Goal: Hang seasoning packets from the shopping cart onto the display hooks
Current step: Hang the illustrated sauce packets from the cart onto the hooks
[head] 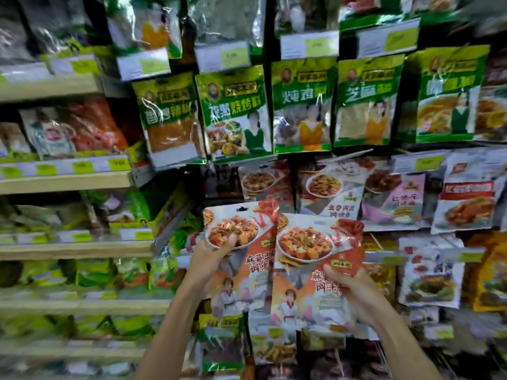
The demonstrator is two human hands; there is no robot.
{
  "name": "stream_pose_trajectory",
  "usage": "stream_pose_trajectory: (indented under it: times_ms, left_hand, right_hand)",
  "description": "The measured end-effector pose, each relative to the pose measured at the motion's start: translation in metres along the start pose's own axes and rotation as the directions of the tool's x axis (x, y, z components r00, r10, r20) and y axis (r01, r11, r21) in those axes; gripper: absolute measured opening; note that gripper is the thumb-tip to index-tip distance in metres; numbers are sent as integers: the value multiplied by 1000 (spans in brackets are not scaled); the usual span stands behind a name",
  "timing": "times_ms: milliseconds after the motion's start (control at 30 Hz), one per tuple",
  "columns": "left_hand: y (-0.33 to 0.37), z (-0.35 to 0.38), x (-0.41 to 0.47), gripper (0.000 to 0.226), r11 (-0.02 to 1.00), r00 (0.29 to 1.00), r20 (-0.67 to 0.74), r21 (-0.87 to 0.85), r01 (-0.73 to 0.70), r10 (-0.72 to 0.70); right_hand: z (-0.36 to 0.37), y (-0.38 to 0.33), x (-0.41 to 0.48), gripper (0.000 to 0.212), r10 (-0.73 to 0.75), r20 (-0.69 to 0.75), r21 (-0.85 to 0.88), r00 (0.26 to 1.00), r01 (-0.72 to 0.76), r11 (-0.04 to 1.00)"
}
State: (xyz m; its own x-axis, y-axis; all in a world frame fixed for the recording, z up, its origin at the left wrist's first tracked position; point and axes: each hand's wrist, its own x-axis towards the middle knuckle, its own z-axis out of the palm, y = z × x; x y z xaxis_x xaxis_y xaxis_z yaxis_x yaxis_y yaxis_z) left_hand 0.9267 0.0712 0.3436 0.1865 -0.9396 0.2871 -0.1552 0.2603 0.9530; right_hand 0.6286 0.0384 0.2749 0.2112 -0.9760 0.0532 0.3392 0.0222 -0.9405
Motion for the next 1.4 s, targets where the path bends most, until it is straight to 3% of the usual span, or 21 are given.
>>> stream_pose_trajectory:
  times_ms: [67,167,500,600,800,1200,1400]
  left_hand:
    - [-5,-10,11,63,1000,1000,-20,-8,19,-19]
    - [-6,-10,28,54,998,998,-34,-29,58,-59]
    - [14,43,103,59,995,997,-59,-83,55,-59]
    - [13,51,117,45,992,994,-88,-113,56,-66]
    - [0,65,129,60,992,991,-108,-111,63,-75]
    - [-9,63,143,27,982,985,-105,-147,121,-137]
    - [-7,61,139,35,976,975,-118,-131,173,-189]
  right_hand:
    - [11,0,7,57,-6,-9,-41,1000,5,999]
    - [19,-7,15,58,-7,-13,-57,1000,6,998]
    - [2,-37,55,62,-20,-26,-28,999,19,999]
    - [-4,-43,64,59,-26,-6,-48,1000,26,999]
    - [-9,-52,81,42,7,37,-77,999,-4,997]
    - [2,-45,91,45,21,14,-51,1000,-20,999]
    - [13,-40,89,47,0,0,-79,1000,0,997]
